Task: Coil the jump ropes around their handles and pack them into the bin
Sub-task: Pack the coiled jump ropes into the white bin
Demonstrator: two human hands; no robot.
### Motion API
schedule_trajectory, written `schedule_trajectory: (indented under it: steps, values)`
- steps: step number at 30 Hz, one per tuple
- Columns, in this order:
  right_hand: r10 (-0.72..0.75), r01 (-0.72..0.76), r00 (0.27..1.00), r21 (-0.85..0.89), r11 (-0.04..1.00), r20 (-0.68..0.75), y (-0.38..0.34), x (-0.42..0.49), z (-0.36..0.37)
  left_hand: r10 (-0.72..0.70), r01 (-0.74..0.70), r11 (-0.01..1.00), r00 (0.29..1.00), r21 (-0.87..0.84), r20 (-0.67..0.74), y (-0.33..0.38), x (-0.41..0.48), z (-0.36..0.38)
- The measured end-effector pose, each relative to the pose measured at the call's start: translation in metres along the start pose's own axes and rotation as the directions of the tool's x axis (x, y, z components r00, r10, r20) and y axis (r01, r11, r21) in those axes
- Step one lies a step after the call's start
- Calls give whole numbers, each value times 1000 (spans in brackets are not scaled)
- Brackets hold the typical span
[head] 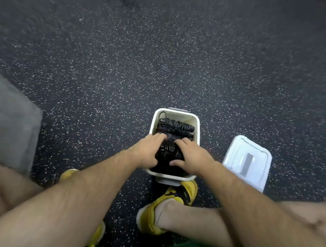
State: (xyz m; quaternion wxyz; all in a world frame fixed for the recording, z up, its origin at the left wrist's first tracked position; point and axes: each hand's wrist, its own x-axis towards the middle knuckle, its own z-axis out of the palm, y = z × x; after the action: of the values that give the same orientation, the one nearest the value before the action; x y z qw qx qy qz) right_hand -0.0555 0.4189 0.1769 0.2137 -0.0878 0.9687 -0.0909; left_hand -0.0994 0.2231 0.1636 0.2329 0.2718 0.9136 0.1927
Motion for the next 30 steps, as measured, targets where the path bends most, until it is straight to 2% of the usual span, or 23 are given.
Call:
schedule_trajectory:
  steps: [5, 12, 16, 18, 20, 22, 23, 27, 30]
  values:
    - [35, -39, 998, 81, 996, 53, 3, -10, 37, -12, 5, 998, 992, 63, 123, -4, 1, 33]
    - [73, -79, 995, 93, 993, 64, 7, -8, 45, 11, -22, 992, 996, 126, 89, -13, 5, 49]
    - [122, -125, 992, 90, 988, 36, 4, -11, 41, 52, -64, 946, 998, 319, 47, 0, 2, 44]
    - [90, -89, 995, 35, 995, -48, 8, -12, 37, 94, -83, 944, 995, 320, -19, 10, 4, 42]
    - [101, -88, 983, 86, 992, -156, 8, -10, 35, 118, -74, 968, 978, 240, -174, 17, 12, 46]
    - [144, -105, 950, 151, 983, -277, 3, -2, 38, 75, -16, 985, 937, 174, -341, 23, 23, 52]
    - [159, -115, 936, 156, 981, -313, 0, 3, 41, 35, 25, 988, 927, 155, -372, 26, 29, 57]
    - [218, -212, 936, 50, 976, -277, 1, 20, 65, -84, 125, 979, 966, 160, -245, 23, 47, 74]
    - [243, -245, 936, 23, 969, -254, 6, 29, 79, -92, 126, 977, 977, 173, -191, 16, 53, 80]
